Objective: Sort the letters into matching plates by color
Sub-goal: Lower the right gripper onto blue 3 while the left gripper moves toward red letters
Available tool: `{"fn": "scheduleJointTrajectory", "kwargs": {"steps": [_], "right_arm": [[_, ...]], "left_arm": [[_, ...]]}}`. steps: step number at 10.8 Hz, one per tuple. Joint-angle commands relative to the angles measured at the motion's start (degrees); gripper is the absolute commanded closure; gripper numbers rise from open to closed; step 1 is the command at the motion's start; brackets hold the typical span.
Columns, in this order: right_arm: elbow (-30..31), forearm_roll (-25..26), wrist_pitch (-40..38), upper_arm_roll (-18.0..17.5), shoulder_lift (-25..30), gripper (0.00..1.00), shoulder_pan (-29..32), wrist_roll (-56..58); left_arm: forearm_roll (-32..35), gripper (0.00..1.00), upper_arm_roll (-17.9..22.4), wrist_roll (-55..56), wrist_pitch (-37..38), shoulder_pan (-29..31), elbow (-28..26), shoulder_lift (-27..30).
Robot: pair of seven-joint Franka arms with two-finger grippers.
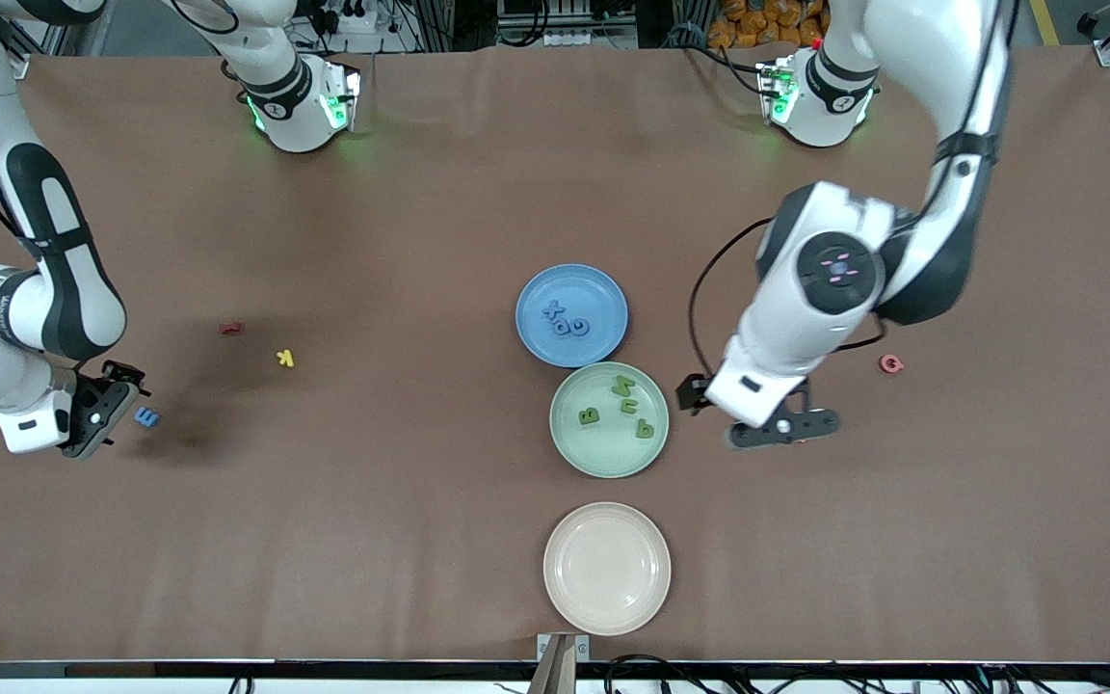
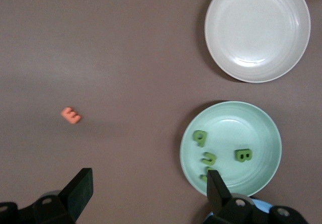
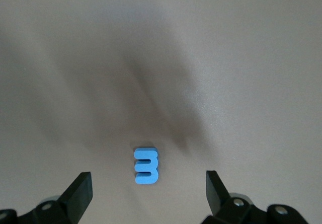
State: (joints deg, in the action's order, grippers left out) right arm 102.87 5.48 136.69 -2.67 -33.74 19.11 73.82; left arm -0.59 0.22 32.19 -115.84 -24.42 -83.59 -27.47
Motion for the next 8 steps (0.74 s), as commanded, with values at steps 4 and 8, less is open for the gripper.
{"fn": "scheduleJointTrajectory", "kwargs": {"steps": [4, 8], "right_arm": [[2.8, 0.4, 8.0, -1.1, -2.1, 0.00, 2.8, 3.5], [3.9, 0.5, 11.2, -1.1, -2.8, 0.00, 3.0, 3.6]], "left_arm": [[2.6, 0.00, -0.8, -24.0, 4.5, 8.9, -5.1, 5.2], [3.2, 0.00, -1.7, -30.9, 10.1, 12.5, -4.6, 9.4]]}}
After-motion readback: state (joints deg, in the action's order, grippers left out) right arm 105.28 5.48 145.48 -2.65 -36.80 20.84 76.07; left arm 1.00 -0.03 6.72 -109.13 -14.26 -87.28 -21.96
